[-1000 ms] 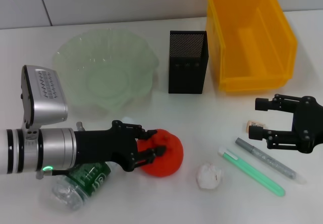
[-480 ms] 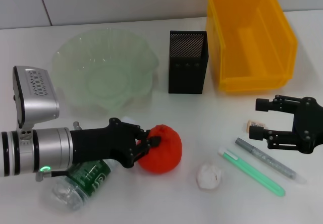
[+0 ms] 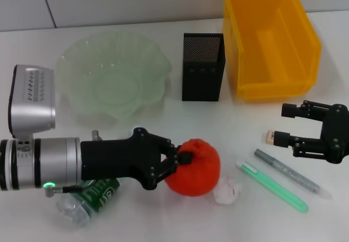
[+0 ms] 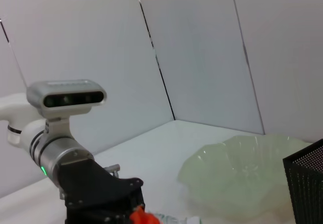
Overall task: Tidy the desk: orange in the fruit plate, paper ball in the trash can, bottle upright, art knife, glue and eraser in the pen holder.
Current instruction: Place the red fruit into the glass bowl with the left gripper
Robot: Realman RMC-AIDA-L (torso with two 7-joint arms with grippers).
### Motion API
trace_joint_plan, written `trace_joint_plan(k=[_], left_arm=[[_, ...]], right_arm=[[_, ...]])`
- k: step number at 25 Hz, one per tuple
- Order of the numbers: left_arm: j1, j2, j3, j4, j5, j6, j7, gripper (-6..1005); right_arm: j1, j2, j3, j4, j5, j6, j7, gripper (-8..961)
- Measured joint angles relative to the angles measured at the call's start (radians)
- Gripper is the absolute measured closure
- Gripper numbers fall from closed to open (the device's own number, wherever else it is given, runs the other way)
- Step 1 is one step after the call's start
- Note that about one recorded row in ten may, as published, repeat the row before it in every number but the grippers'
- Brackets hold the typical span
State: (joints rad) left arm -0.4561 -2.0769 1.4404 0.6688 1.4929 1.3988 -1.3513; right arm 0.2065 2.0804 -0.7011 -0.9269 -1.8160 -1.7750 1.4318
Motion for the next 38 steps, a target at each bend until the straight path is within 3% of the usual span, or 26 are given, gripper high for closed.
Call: trace_joint_plan(k=[8, 17, 21, 22, 32, 38], left_arm=[[0.01, 0.005, -0.014, 0.076, -0.123, 0.018, 0.002, 948], [0.001, 0.005, -0.138, 0.097, -0.144, -0.029, 0.016, 947], [-0.007, 0.004, -0.154, 0.105, -0.146, -0.154, 0.018, 947], [-0.017, 0.003, -0.144, 0.107, -0.146, -0.264, 0.039, 947], [-0.035, 0.001, -0.143, 0.096, -0.147, -0.491, 0.083, 946], [-0.042, 0.002, -0.149, 0.063, -0.147, -0.549, 0.111, 945]], right_arm=[[0.001, -0.002, 0.007, 0.02, -0.003, 0.008, -0.018, 184], [-0.003, -0.002, 0.008, 0.047, -0.004, 0.008, -0.028, 184], [-0.003, -0.002, 0.011, 0.063, -0.003, 0.008, -0.029, 184], [0.0, -0.002, 0.012, 0.069, -0.003, 0.008, -0.029, 184], [0.003, 0.0, 0.013, 0.085, -0.001, 0.008, -0.03, 183], [0.013, 0.0, 0.025, 0.114, 0.001, 0.008, -0.03, 183]])
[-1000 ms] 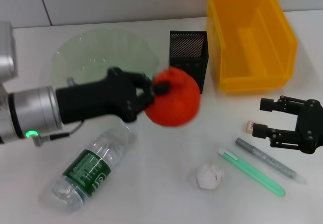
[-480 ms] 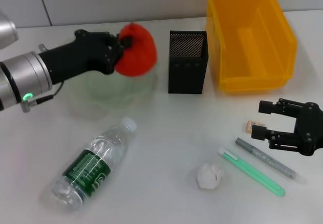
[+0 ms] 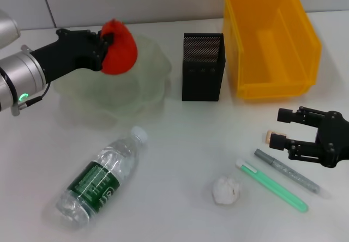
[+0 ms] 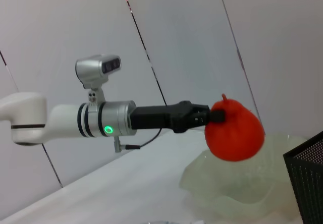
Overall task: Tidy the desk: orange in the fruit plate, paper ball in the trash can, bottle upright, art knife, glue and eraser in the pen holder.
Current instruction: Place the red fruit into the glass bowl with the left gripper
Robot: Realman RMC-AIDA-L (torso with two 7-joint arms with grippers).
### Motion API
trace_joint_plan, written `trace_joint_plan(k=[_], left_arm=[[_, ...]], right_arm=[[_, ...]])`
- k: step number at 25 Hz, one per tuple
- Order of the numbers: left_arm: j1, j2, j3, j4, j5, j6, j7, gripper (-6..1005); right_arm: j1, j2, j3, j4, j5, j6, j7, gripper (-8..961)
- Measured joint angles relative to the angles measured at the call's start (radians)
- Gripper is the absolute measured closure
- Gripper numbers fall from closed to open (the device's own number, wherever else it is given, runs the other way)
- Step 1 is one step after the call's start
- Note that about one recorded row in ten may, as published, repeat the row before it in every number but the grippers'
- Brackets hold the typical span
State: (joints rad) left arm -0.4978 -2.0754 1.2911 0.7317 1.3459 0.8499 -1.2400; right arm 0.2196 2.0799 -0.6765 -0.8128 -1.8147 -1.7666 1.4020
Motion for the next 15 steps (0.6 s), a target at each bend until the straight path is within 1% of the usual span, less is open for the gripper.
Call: trace_joint_plan(k=[6, 10, 15], left_arm=[[-0.028, -0.002, -0.004, -0.08, -0.002, -0.038, 0.032, 947], [-0.068, -0.003, -0.005, -0.163, -0.044, -0.07, 0.08, 945], [-0.08, -0.003, -0.006, -0.188, -0.073, -0.08, 0.108, 934]], right_arm=[[0.007, -0.001, 0.0, 0.007, 0.0, 0.007, -0.001, 184], [0.019, -0.001, 0.0, 0.019, 0.0, 0.013, -0.001, 184], [0.031, -0.002, 0.0, 0.026, 0.0, 0.025, -0.002, 184]])
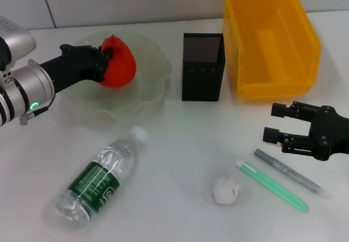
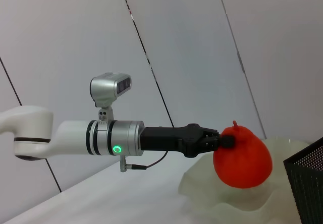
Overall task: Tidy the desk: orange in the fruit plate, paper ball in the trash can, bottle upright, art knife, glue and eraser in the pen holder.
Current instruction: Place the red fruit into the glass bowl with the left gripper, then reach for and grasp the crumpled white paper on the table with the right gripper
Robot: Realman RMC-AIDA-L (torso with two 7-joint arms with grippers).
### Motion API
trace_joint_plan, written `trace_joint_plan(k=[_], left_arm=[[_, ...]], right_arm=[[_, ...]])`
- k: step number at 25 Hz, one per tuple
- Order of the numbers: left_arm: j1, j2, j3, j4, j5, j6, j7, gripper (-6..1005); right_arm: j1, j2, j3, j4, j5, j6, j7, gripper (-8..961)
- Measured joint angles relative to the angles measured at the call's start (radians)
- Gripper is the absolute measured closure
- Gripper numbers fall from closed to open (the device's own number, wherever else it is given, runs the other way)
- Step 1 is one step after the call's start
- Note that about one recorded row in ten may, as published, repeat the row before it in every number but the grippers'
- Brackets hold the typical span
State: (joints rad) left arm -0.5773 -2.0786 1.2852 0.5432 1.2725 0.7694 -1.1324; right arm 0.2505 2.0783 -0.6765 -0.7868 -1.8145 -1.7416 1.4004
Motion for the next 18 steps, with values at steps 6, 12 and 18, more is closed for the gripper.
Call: trace_joint_plan(k=[6, 12, 18], left_arm=[[0.0, 0.0, 0.0, -0.001, -0.001, -0.003, 0.001, 921], [-0.002, 0.0, 0.004, -0.002, -0.001, -0.014, -0.004, 908], [-0.002, 0.0, 0.001, -0.004, -0.035, -0.013, -0.002, 692]], right_arm=[[0.006, 0.0, 0.0, 0.005, 0.0, 0.004, 0.0, 183], [0.009, 0.0, 0.0, 0.007, 0.0, 0.005, 0.0, 183], [0.012, 0.0, -0.001, 0.008, -0.003, 0.006, 0.0, 184]])
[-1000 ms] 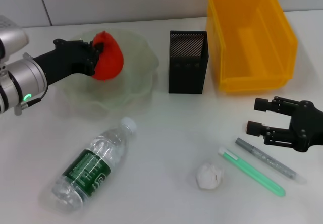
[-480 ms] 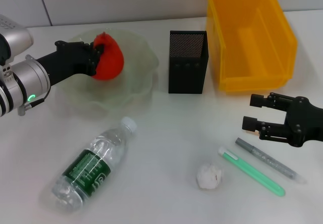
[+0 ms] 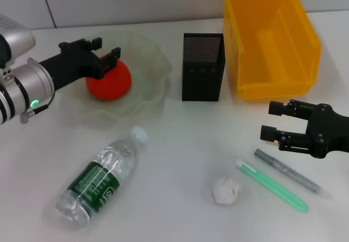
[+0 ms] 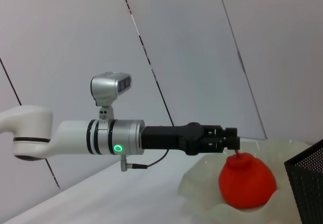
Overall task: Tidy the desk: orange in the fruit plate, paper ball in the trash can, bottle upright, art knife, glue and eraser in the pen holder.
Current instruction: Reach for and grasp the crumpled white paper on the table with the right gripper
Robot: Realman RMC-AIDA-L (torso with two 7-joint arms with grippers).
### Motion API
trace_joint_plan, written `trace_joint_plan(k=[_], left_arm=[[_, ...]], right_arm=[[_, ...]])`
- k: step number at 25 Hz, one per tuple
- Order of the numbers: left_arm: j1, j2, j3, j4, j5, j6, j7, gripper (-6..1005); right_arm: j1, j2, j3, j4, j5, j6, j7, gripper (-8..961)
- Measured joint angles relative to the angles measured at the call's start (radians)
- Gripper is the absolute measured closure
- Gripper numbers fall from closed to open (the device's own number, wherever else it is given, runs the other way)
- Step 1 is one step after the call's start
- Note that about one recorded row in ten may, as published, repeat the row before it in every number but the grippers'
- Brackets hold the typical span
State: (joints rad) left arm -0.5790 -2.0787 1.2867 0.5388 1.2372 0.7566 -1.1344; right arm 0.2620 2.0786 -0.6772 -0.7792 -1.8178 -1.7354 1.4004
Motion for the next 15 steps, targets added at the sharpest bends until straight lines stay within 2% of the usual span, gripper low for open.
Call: trace_joint_plan(k=[10, 15], left_arm=[[0.012, 0.003, 0.007, 0.001, -0.029, 0.007, 0.004, 260], [0.024, 0.004, 0.003, 0.015, -0.031, 0.034, -0.017, 221]], right_arm=[[-0.004, 0.0, 0.001, 0.0, -0.005, 0.008, 0.0, 183], [-0.006, 0.0, 0.001, 0.0, -0.007, 0.01, 0.0, 183]])
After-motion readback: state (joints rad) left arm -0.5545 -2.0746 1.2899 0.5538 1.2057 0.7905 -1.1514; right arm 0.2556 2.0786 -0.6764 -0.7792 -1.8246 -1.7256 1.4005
